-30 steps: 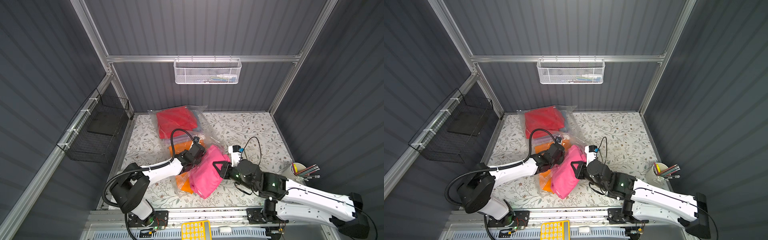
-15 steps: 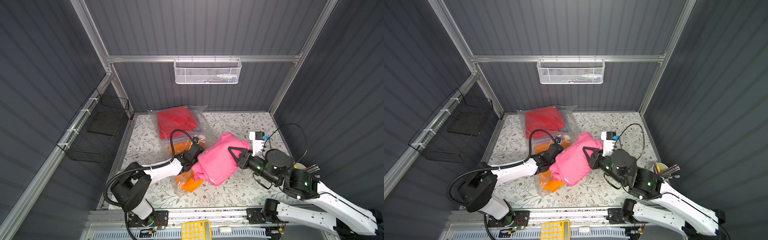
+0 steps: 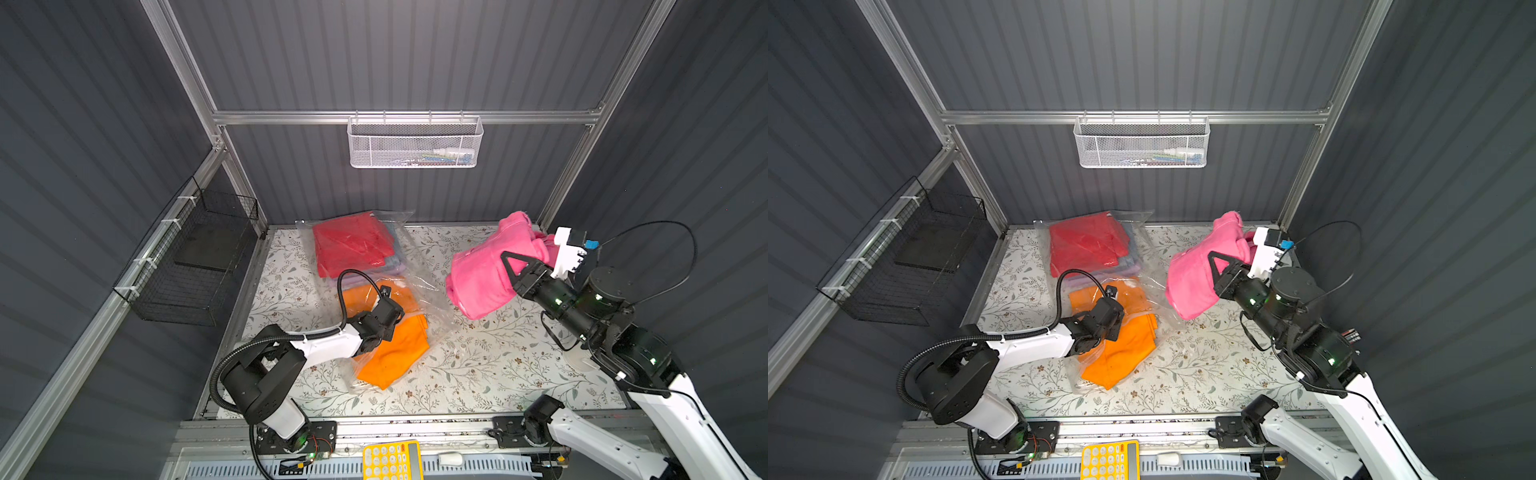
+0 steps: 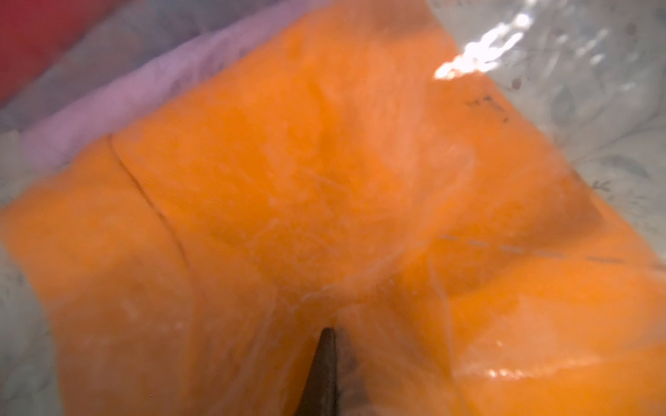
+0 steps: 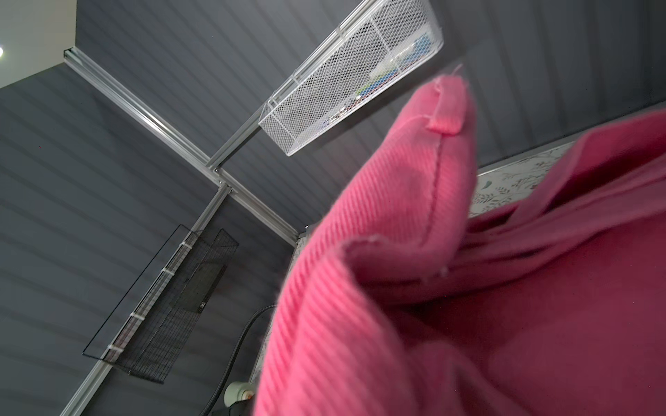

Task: Take the trousers out of the vacuum bag
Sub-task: Place the trousers at the center of the board.

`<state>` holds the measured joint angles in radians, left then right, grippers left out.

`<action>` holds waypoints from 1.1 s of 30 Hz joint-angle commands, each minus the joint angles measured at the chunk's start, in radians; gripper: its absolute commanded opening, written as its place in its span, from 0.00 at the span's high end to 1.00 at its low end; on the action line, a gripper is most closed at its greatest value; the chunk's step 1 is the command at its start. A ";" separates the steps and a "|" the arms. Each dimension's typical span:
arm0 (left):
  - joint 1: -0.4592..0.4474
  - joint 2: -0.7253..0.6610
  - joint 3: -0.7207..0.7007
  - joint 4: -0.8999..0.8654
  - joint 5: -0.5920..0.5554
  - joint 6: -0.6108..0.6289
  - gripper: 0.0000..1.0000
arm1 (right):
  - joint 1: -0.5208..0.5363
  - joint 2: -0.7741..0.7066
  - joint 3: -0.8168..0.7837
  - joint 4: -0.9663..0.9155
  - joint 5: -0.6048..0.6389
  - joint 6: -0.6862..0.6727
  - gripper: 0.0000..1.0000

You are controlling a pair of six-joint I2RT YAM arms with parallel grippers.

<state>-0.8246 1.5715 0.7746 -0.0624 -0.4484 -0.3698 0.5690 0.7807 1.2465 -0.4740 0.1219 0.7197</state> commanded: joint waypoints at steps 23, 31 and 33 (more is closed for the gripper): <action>0.007 -0.237 -0.066 -0.147 -0.037 -0.030 1.00 | -0.367 0.088 -0.268 0.267 -0.290 0.060 1.00; 0.006 -0.229 -0.031 -0.177 -0.042 -0.019 1.00 | -0.452 0.302 -0.212 0.465 -0.420 0.054 1.00; 0.006 -0.233 -0.023 -0.189 -0.050 -0.018 1.00 | -0.464 0.387 -0.174 0.509 -0.448 0.049 1.00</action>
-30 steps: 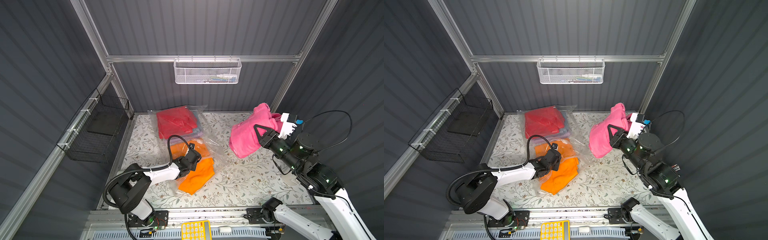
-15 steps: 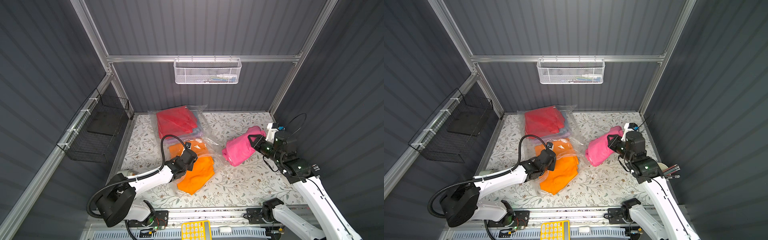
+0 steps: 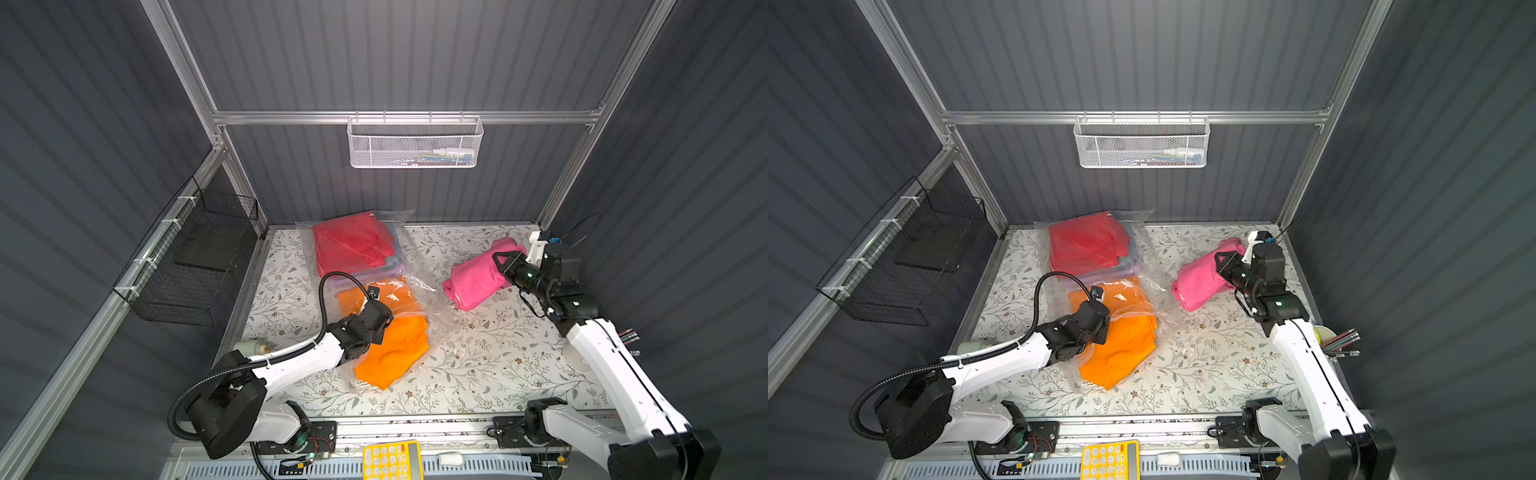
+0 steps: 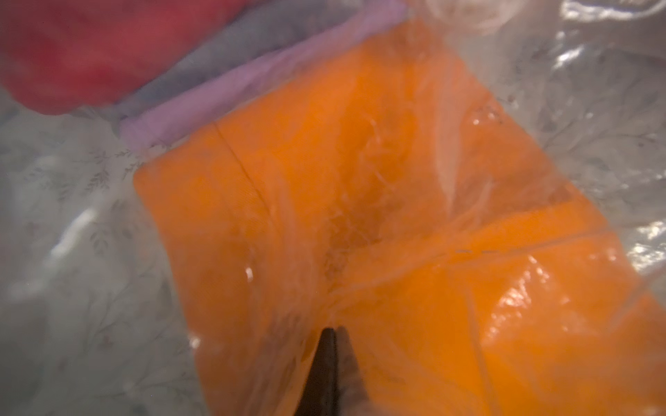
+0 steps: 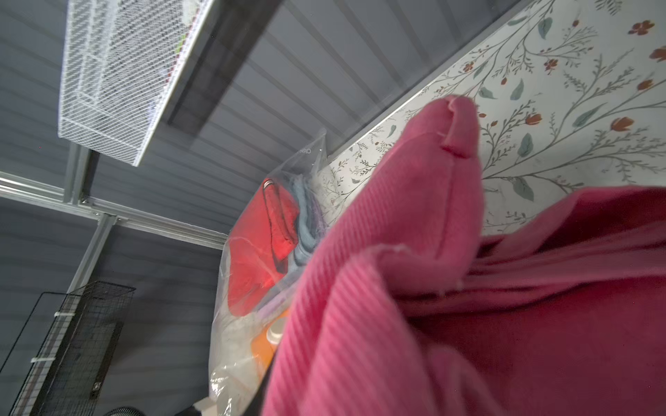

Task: Take the trousers out of the vacuum bag
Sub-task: Place the trousers at the center of the board.

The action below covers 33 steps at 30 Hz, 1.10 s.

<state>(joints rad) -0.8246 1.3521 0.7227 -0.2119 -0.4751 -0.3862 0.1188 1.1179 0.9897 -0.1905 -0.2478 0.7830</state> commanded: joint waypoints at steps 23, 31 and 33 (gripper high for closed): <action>0.006 -0.068 0.052 -0.098 -0.047 -0.011 1.00 | -0.148 0.502 -0.021 0.630 -0.401 0.131 1.00; 0.006 -0.082 0.054 -0.102 -0.055 -0.008 1.00 | -0.148 0.449 -0.212 0.519 -0.278 0.119 1.00; 0.007 -0.085 0.055 -0.101 -0.055 -0.008 1.00 | -0.148 0.436 -0.250 0.500 -0.221 0.124 1.00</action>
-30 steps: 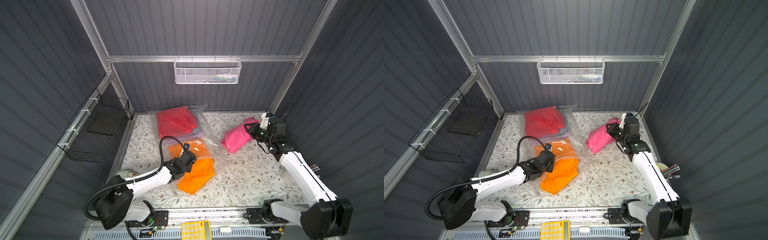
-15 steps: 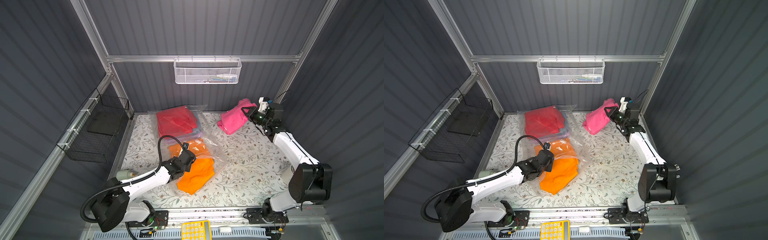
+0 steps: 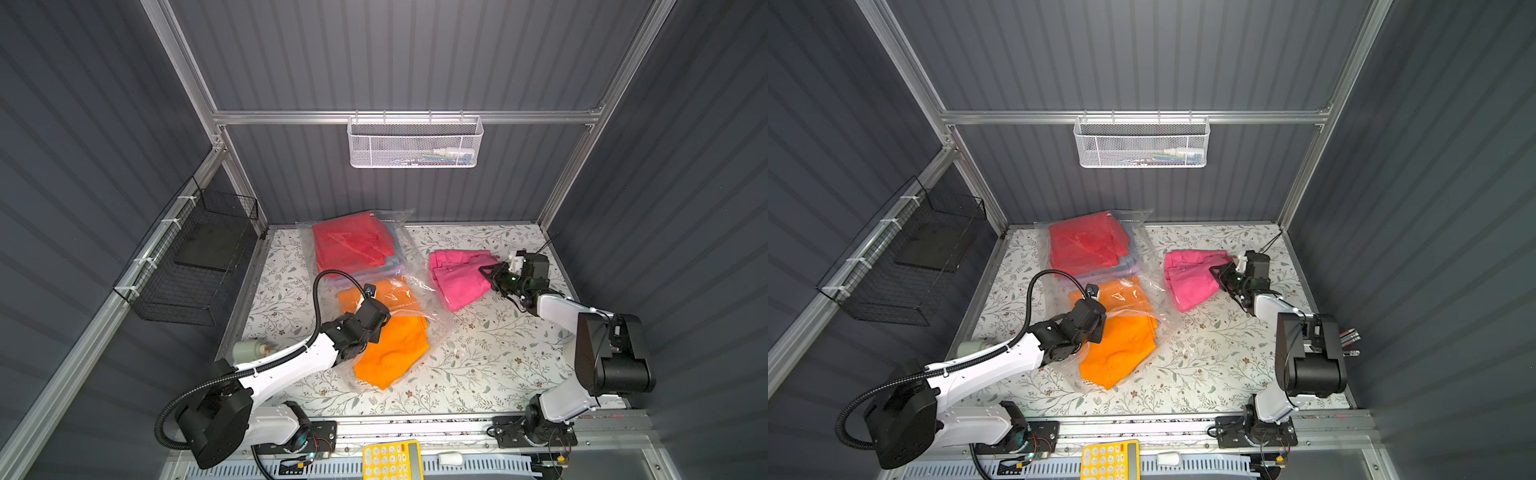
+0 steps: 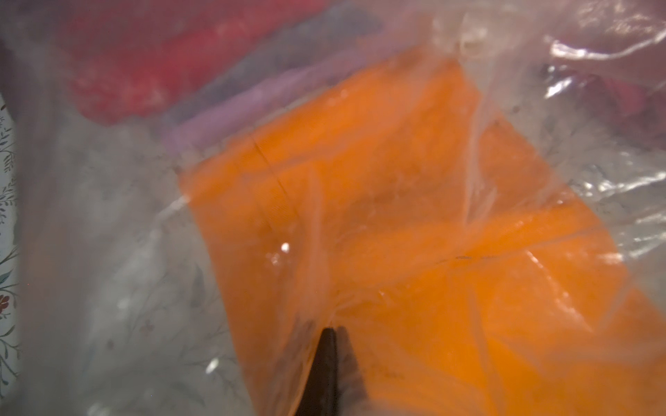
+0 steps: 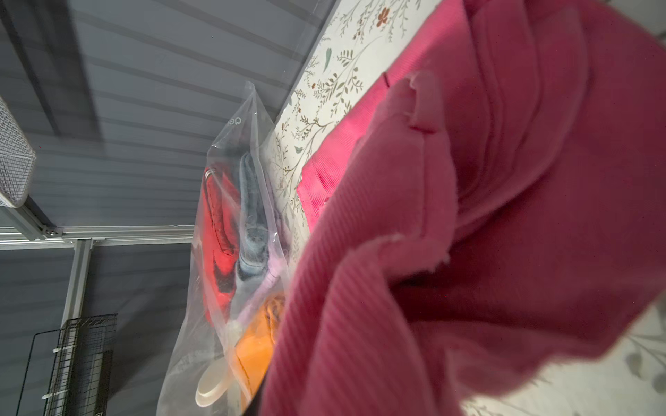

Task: Take the trousers out of the vacuum bag
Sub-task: Place the trousers at the center of the board.

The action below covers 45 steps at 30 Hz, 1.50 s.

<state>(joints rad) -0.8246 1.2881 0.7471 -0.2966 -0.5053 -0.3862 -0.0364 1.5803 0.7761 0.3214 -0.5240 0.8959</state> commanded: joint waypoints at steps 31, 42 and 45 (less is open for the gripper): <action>0.006 -0.038 0.053 -0.022 -0.042 0.012 1.00 | 0.039 -0.151 -0.045 -0.260 0.378 -0.071 0.01; 0.006 -0.039 0.052 -0.007 -0.038 0.024 1.00 | 0.119 -0.394 0.015 -0.454 0.441 -0.263 0.01; 0.006 -0.039 0.052 -0.003 -0.038 0.026 1.00 | 0.145 -0.322 0.062 -0.433 0.420 -0.277 0.01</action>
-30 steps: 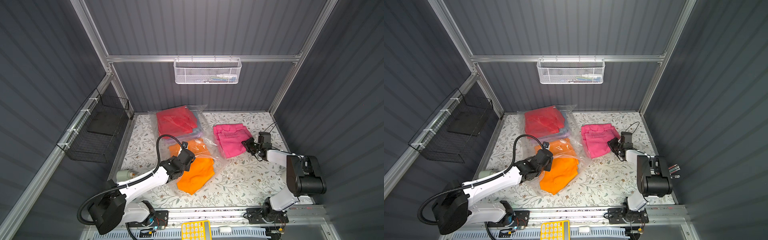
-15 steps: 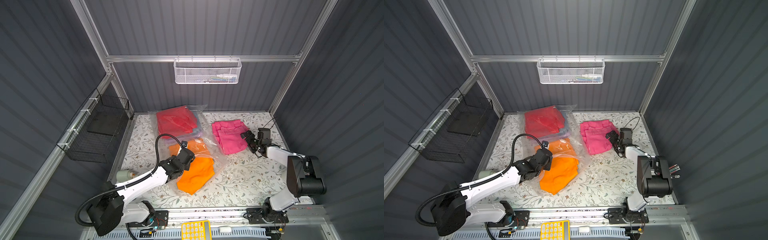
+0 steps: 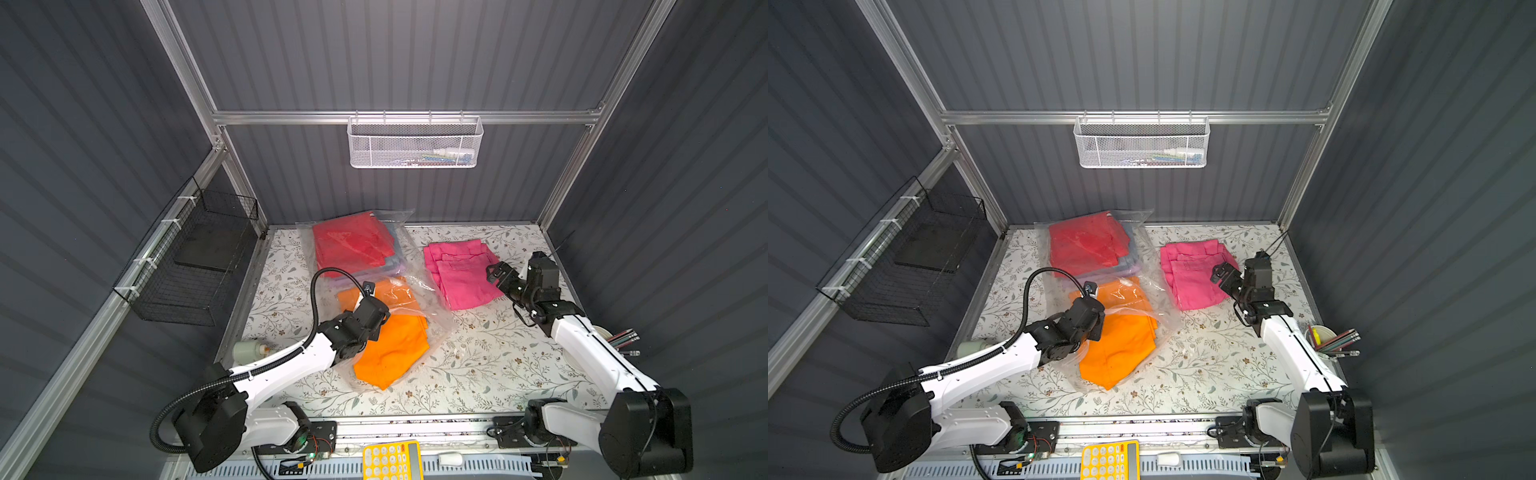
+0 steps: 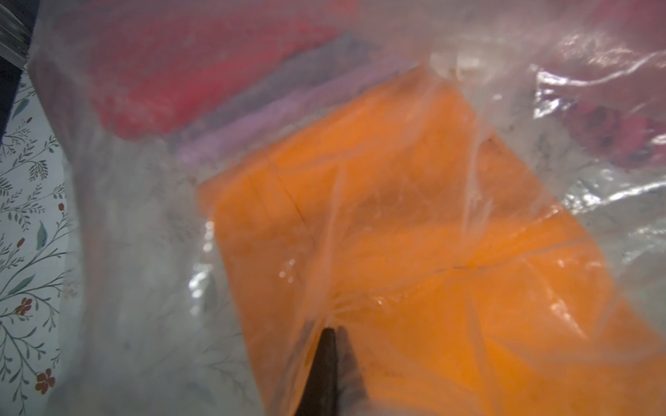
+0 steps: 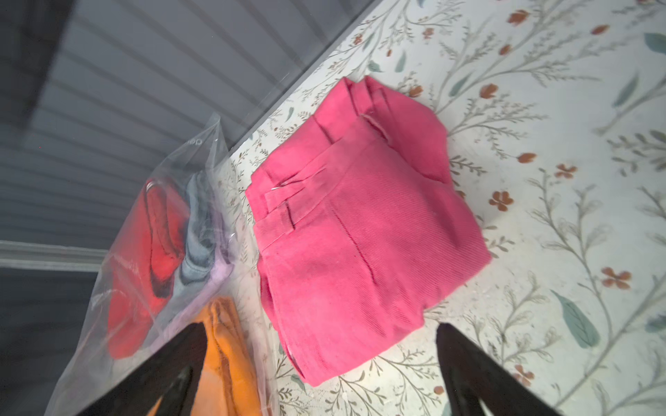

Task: Take the trousers out of the vacuum bag
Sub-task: Place the trousers at the center of the board.

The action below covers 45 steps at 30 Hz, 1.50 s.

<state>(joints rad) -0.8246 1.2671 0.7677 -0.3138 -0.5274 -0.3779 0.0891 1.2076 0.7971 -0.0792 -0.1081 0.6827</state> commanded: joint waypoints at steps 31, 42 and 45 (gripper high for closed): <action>0.007 -0.018 0.022 0.023 0.001 0.005 1.00 | 0.156 0.291 0.247 -0.060 0.265 -0.123 0.01; 0.007 -0.042 0.014 0.024 -0.003 0.018 1.00 | 0.160 -0.116 -0.078 0.083 0.155 -0.066 0.01; 0.007 -0.053 0.004 0.041 0.002 0.023 1.00 | 0.226 -0.210 -0.131 0.053 0.156 0.006 0.01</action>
<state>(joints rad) -0.8234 1.2430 0.7677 -0.2989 -0.5224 -0.3740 0.2687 1.0737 0.6880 -0.0143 0.0845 0.6334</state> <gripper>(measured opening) 0.046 0.990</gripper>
